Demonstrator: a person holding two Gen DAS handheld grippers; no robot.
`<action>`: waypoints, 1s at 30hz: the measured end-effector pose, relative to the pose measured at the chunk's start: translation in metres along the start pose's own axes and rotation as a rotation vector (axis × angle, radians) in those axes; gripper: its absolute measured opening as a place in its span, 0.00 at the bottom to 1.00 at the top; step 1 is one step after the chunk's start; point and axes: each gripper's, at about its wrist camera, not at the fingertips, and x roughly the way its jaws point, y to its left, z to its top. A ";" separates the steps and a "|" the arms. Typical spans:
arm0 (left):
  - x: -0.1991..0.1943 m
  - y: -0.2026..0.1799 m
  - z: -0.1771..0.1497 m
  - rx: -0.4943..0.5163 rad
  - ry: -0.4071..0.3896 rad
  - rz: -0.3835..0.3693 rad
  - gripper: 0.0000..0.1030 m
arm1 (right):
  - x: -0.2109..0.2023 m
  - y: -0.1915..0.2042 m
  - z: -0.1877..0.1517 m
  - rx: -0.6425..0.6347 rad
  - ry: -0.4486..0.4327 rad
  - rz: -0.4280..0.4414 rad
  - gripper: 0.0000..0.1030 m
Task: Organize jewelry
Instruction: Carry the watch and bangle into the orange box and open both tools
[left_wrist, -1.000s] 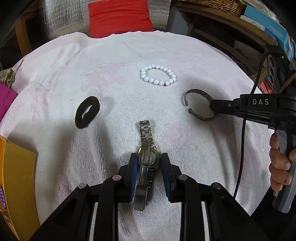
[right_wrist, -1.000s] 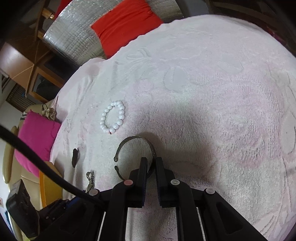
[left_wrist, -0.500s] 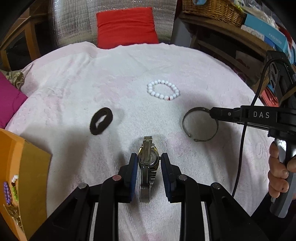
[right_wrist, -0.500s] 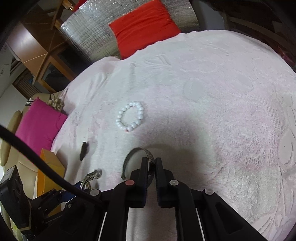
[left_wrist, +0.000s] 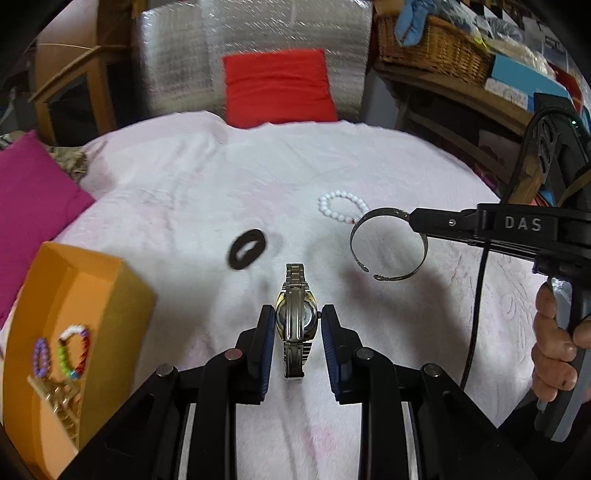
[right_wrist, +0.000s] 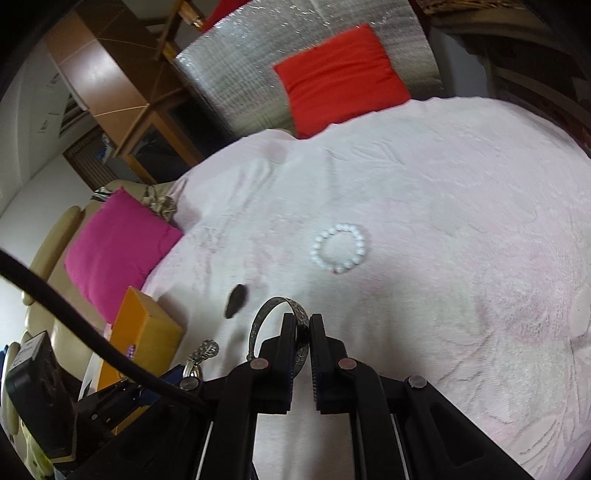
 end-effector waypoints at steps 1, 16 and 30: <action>-0.006 0.002 -0.002 -0.012 -0.011 0.009 0.26 | -0.001 0.005 -0.001 -0.008 -0.005 0.007 0.08; -0.120 0.105 -0.052 -0.233 -0.106 0.168 0.26 | -0.007 0.126 -0.029 -0.203 -0.070 0.183 0.08; -0.125 0.234 -0.131 -0.489 0.035 0.376 0.26 | 0.081 0.268 -0.044 -0.329 0.144 0.189 0.08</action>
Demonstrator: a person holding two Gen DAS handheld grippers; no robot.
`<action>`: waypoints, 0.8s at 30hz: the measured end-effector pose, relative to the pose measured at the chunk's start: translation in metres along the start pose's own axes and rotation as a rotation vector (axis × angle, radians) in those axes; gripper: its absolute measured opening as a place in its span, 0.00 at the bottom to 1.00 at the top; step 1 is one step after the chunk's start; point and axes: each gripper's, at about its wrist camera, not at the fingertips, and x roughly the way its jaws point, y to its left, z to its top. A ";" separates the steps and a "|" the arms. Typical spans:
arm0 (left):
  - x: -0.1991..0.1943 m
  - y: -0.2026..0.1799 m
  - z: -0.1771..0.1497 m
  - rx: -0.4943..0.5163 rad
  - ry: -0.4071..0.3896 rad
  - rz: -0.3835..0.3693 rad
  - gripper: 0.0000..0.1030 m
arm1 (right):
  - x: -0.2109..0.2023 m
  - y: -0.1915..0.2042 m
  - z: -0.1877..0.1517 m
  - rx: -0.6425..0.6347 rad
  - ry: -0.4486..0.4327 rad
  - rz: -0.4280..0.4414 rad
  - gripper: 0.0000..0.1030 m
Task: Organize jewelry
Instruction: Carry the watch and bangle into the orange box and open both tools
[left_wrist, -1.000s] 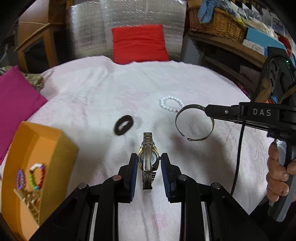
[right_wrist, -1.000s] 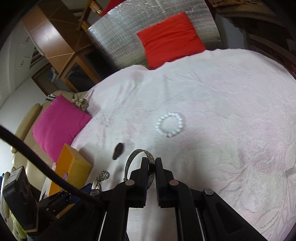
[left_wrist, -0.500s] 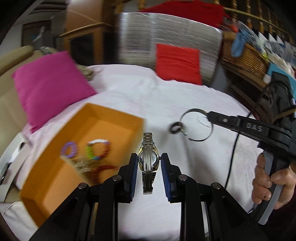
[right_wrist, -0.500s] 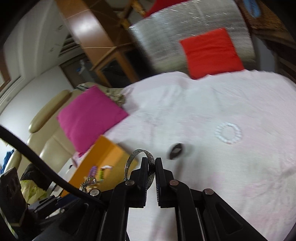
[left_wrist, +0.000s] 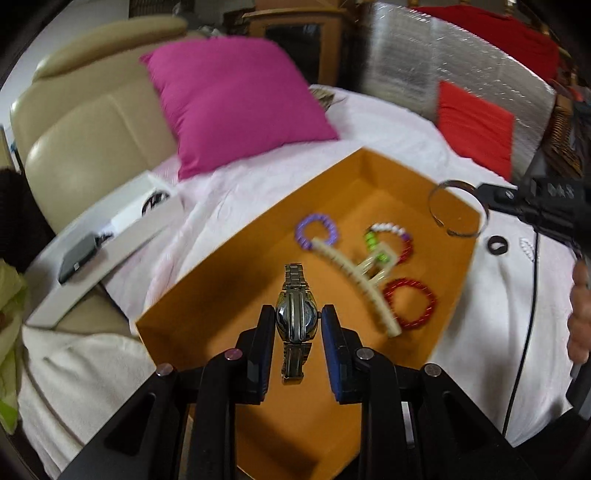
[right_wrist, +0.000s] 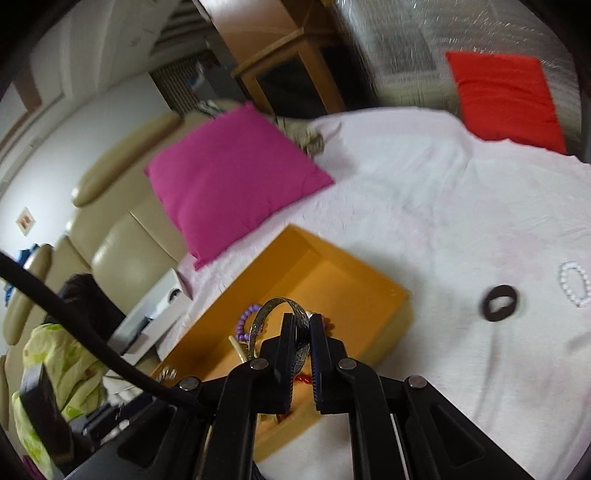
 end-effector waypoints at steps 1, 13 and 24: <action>0.005 0.004 -0.001 -0.008 0.013 -0.001 0.26 | 0.014 0.002 0.004 0.005 0.029 -0.011 0.08; 0.054 0.004 0.006 -0.033 0.131 0.005 0.26 | 0.126 0.022 0.041 0.067 0.191 -0.159 0.08; 0.073 -0.002 0.017 -0.049 0.174 0.051 0.40 | 0.138 0.018 0.046 0.114 0.209 -0.188 0.56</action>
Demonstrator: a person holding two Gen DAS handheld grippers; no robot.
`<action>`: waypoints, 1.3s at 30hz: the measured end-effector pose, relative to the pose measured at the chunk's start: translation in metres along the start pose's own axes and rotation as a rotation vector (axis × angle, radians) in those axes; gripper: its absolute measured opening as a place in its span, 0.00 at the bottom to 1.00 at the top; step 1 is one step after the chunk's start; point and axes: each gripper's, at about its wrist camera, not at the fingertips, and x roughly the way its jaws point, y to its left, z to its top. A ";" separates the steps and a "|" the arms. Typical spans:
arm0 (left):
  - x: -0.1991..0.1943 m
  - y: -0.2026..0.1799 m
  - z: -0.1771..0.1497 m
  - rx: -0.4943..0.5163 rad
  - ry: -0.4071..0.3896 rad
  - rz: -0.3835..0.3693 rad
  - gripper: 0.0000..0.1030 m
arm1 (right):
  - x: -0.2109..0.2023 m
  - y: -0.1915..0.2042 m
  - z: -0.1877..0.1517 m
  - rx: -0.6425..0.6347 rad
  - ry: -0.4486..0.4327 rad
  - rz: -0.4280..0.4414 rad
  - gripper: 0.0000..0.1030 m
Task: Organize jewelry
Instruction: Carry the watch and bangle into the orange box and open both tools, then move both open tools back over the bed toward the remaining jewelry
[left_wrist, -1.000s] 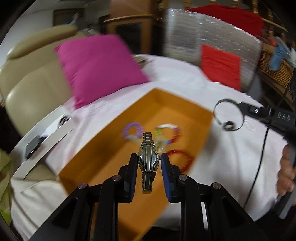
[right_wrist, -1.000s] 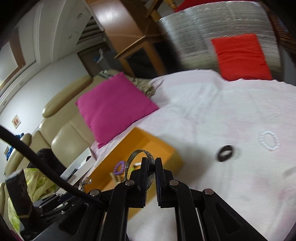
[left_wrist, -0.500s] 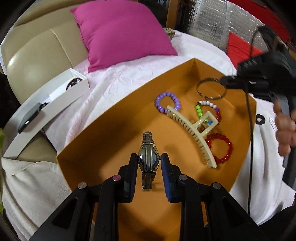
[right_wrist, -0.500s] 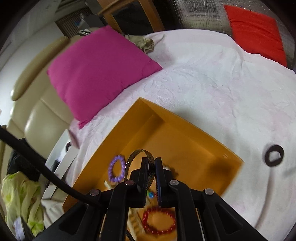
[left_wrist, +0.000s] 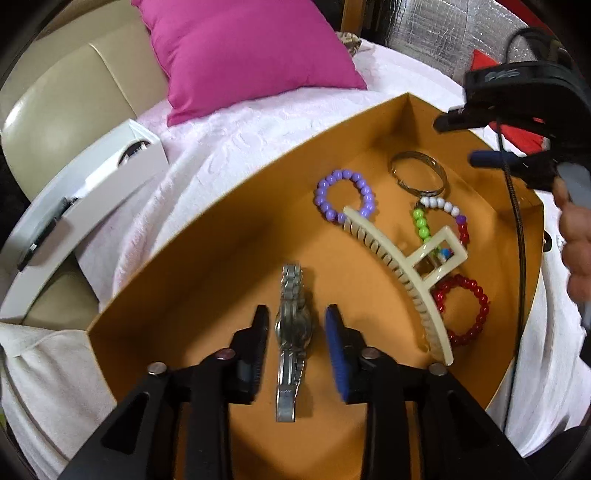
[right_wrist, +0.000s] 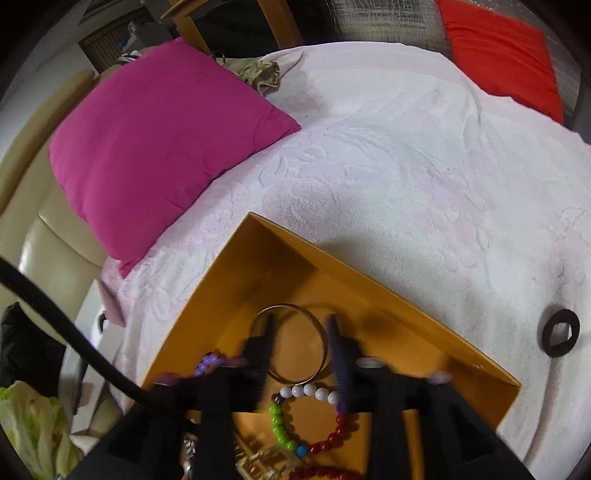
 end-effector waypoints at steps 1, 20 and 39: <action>-0.004 -0.002 0.002 0.001 -0.015 0.014 0.50 | -0.007 -0.002 -0.003 0.004 -0.016 0.044 0.57; -0.096 -0.177 0.002 0.237 -0.224 -0.053 0.71 | -0.175 -0.227 -0.098 0.156 -0.261 0.119 0.44; -0.063 -0.326 0.000 0.451 -0.277 -0.111 0.71 | -0.185 -0.360 -0.116 0.312 -0.238 -0.065 0.44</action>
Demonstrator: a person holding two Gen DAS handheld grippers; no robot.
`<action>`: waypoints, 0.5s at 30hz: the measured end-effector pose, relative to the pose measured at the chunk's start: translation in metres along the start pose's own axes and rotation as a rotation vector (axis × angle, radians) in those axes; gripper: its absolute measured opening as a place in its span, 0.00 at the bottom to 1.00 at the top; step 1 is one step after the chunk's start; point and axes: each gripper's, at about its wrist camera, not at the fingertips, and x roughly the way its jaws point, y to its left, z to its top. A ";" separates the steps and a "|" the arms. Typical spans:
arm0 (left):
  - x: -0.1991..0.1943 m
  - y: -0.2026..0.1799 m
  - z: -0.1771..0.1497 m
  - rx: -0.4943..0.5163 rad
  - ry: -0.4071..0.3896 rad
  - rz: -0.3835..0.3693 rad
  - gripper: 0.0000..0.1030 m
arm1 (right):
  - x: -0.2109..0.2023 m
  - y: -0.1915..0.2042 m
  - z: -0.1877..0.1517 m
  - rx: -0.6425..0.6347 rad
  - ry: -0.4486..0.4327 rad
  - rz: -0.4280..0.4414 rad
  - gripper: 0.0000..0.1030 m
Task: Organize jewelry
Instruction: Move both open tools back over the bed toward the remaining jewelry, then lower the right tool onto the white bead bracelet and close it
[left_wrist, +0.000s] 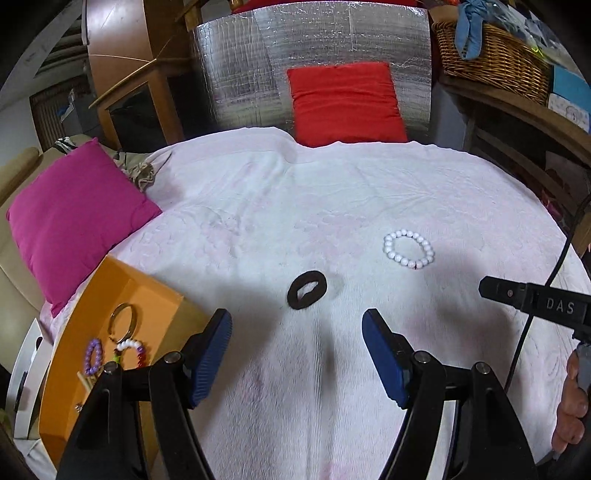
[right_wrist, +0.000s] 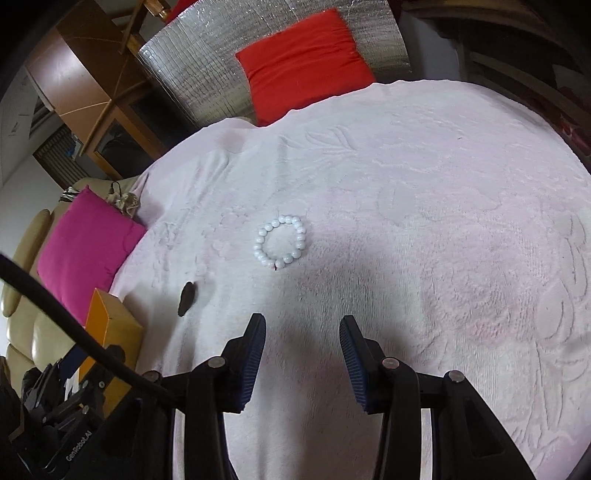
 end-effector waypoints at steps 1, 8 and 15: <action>0.003 0.000 0.001 -0.001 -0.001 0.001 0.71 | 0.002 0.000 0.001 -0.003 0.002 -0.002 0.44; 0.032 0.002 0.001 -0.016 0.019 0.003 0.71 | 0.014 0.009 0.005 -0.007 0.015 0.008 0.44; 0.050 0.005 -0.001 -0.021 0.058 -0.009 0.72 | 0.032 0.018 0.006 -0.008 0.037 0.002 0.44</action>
